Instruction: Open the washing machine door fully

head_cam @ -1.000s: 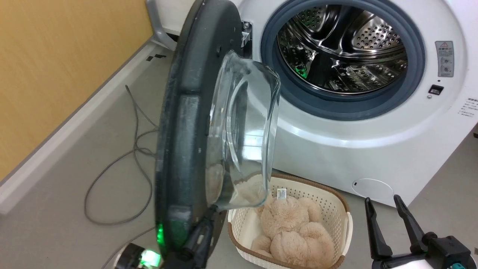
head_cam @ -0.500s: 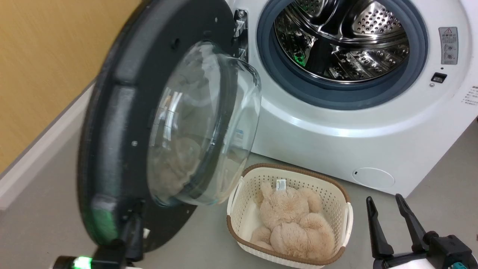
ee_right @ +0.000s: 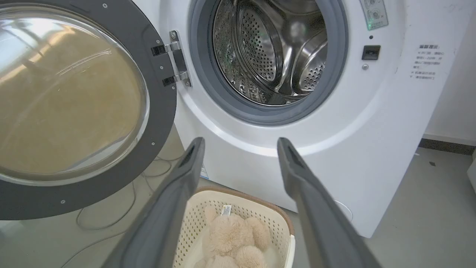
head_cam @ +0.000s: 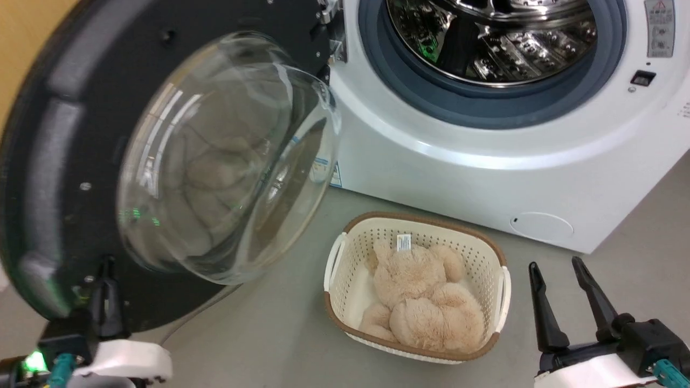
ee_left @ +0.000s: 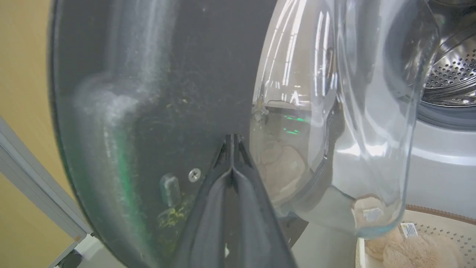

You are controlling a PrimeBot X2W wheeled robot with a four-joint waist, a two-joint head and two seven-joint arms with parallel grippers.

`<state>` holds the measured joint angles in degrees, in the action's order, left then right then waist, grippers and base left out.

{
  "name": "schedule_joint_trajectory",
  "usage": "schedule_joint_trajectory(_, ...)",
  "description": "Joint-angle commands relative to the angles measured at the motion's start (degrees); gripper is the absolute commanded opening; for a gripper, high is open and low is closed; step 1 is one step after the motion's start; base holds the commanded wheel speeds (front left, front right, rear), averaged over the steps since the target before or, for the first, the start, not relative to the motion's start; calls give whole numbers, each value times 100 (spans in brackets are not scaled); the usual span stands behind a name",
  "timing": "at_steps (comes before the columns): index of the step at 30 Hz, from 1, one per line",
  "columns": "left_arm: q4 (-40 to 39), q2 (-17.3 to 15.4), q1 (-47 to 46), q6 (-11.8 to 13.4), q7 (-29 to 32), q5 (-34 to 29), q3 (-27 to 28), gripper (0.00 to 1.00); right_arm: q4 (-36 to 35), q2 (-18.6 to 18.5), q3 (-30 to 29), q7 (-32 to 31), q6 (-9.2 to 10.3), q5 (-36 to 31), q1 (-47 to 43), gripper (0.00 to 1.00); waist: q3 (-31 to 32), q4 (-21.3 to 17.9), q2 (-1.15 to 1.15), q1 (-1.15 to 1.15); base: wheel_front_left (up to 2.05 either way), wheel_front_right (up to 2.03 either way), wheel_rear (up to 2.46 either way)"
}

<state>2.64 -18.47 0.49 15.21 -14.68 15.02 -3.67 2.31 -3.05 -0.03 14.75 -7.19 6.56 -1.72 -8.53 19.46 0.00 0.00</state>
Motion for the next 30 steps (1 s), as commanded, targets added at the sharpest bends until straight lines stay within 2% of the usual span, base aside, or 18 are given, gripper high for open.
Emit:
schedule_joint_trajectory(1,113,5,-160,64,-24,89,171,0,-19,17,-66,25,-30,-57,77,100,-90,-56,0,0,0,0,0)
schedule_joint_trajectory(7,321,32,-434,38,-29,218,599,0,-18,17,-136,25,-30,-78,106,100,-203,-121,0,0,0,0,0)
schedule_joint_trajectory(14,710,71,-837,-118,-30,247,1238,0,2,17,-119,25,-30,-116,213,100,-314,-255,0,0,0,0,0)
schedule_joint_trajectory(30,1749,96,-1517,-570,-31,199,2103,0,3,17,-163,25,-30,-167,288,100,-408,-420,0,0,0,0,0)
